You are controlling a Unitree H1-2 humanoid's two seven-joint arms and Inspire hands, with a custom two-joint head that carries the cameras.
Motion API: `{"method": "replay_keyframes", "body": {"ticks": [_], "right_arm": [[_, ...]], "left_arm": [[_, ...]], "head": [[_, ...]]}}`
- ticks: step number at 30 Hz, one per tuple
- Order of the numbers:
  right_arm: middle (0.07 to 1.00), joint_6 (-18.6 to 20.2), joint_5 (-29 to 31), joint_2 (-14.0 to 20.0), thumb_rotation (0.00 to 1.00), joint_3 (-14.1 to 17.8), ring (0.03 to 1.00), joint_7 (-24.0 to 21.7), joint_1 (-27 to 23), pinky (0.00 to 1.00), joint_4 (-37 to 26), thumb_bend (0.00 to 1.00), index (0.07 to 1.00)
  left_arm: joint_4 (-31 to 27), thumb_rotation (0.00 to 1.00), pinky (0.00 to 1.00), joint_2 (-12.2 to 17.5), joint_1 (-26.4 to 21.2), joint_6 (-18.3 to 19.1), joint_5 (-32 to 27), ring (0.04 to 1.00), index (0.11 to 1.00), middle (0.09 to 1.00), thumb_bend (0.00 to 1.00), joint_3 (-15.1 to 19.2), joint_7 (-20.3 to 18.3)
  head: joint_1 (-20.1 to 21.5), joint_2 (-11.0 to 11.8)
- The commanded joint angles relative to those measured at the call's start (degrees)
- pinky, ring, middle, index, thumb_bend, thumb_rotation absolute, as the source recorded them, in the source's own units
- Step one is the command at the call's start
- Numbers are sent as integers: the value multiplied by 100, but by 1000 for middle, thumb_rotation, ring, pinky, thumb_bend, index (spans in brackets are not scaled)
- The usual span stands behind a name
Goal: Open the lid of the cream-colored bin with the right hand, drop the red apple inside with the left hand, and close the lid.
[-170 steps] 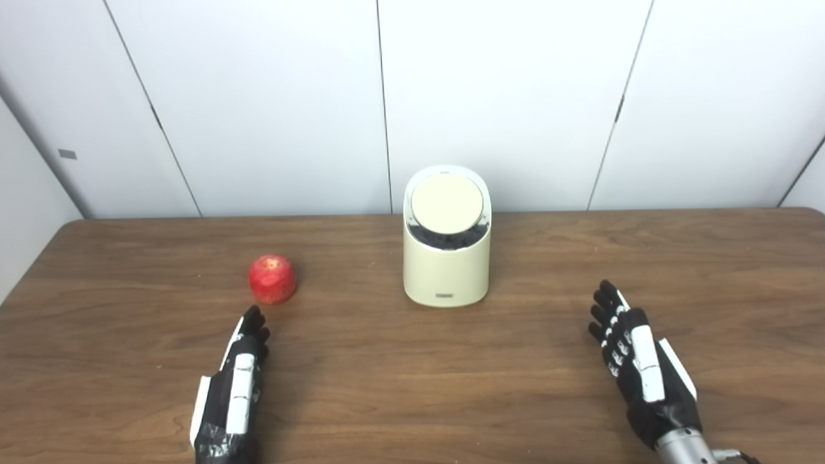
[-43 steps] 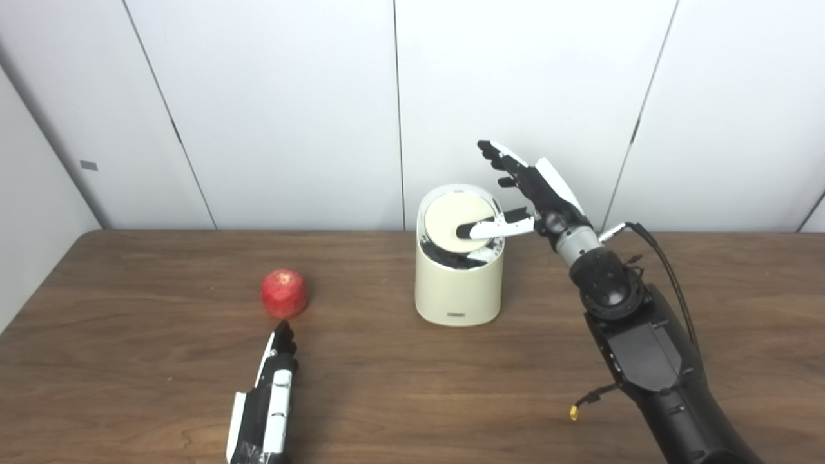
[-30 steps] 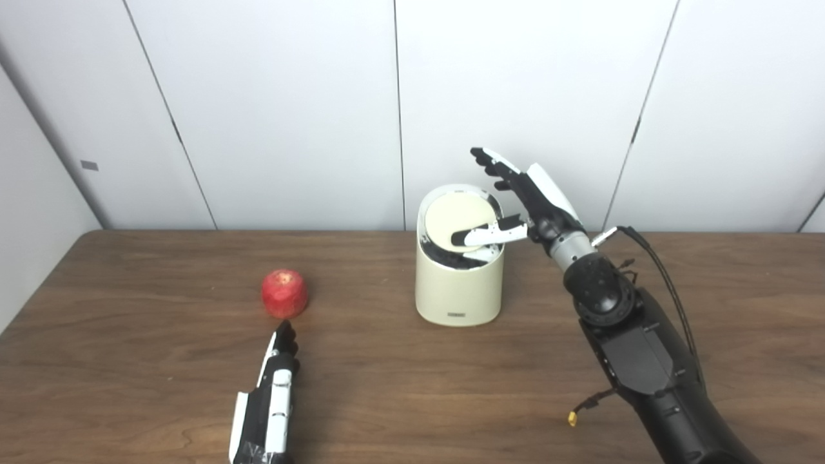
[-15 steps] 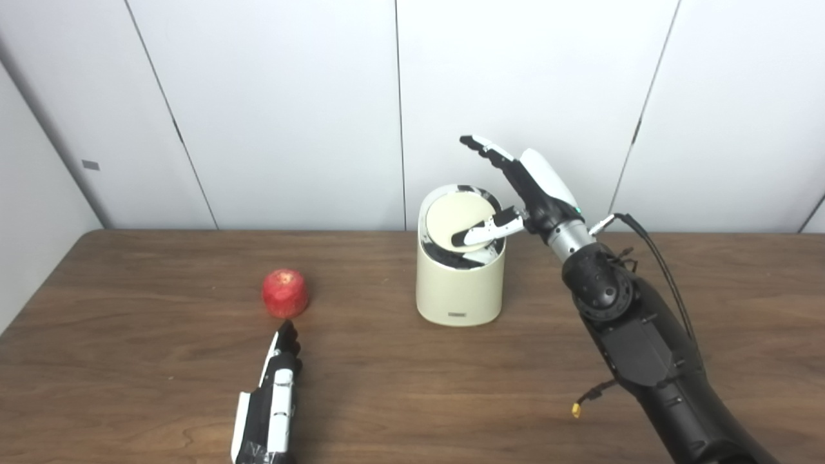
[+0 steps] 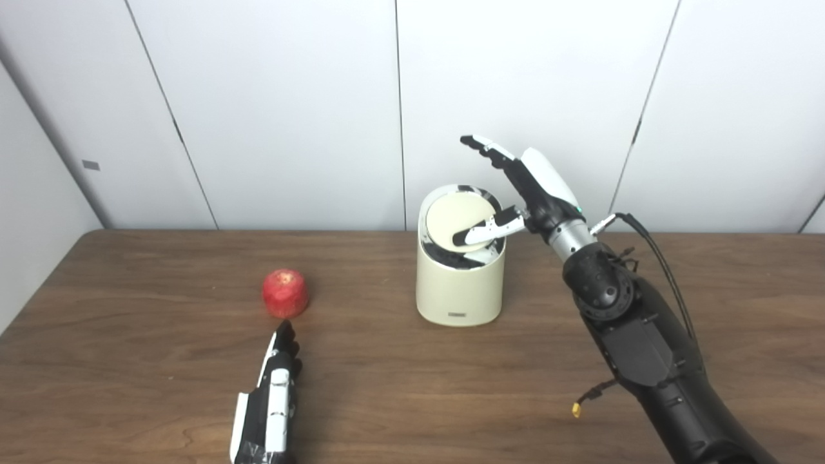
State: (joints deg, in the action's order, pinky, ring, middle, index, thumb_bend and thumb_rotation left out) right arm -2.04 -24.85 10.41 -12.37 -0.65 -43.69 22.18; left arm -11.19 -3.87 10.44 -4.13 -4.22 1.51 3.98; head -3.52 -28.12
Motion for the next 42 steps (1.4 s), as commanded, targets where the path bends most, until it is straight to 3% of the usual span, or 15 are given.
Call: {"method": "replay_keyframes", "body": {"ticks": [1, 9, 19, 23, 26, 30, 33, 42], "right_arm": [[903, 54, 290, -7, 106, 237, 914, -31, -161, 891, -200, 933, 887], [904, 519, 1282, -256, 220, 942, 928, -139, 488, 902, -868, 877, 881], [918, 493, 1846, -87, 343, 1282, 939, -281, 1551, 948, -1651, 865, 890], [923, 623, 2153, -25, 383, 1480, 937, -370, 1981, 947, -2043, 807, 897], [934, 844, 2621, 49, 492, 1669, 964, -591, 2434, 982, -2426, 705, 903], [955, 811, 2947, 189, 651, 1760, 962, -787, 2978, 994, -2741, 585, 926], [957, 952, 3138, 160, 764, 1839, 966, -773, 3297, 1000, -2966, 596, 934], [979, 935, 3854, -95, 898, 2011, 994, -804, 4008, 1000, -3290, 561, 962]], "left_arm": [[16, 934, 1000, -65, 64, -44, -51, 1000, 998, 997, 464, -14, -32], [9, 868, 1000, -55, 57, 10, -36, 999, 994, 986, 450, -1, -16], [80, 829, 1000, -3, 34, -22, -104, 1000, 998, 985, 457, 57, -49], [119, 818, 1000, 54, 1, -7, -117, 1000, 1000, 983, 462, 78, -95], [129, 802, 1000, 126, -25, 28, -109, 1000, 1000, 987, 452, 97, -131], [119, 787, 1000, 164, -37, 69, -124, 1000, 1000, 979, 450, 159, -153], [86, 788, 1000, 178, -42, 121, -145, 999, 1000, 977, 458, 209, -162], [-48, 784, 1000, 223, -31, 258, -136, 996, 1000, 992, 435, 281, -203]], "head": [[19, -4], [44, -3], [181, -9], [219, -30], [287, -58], [342, -87], [372, -123], [464, -226]]}}
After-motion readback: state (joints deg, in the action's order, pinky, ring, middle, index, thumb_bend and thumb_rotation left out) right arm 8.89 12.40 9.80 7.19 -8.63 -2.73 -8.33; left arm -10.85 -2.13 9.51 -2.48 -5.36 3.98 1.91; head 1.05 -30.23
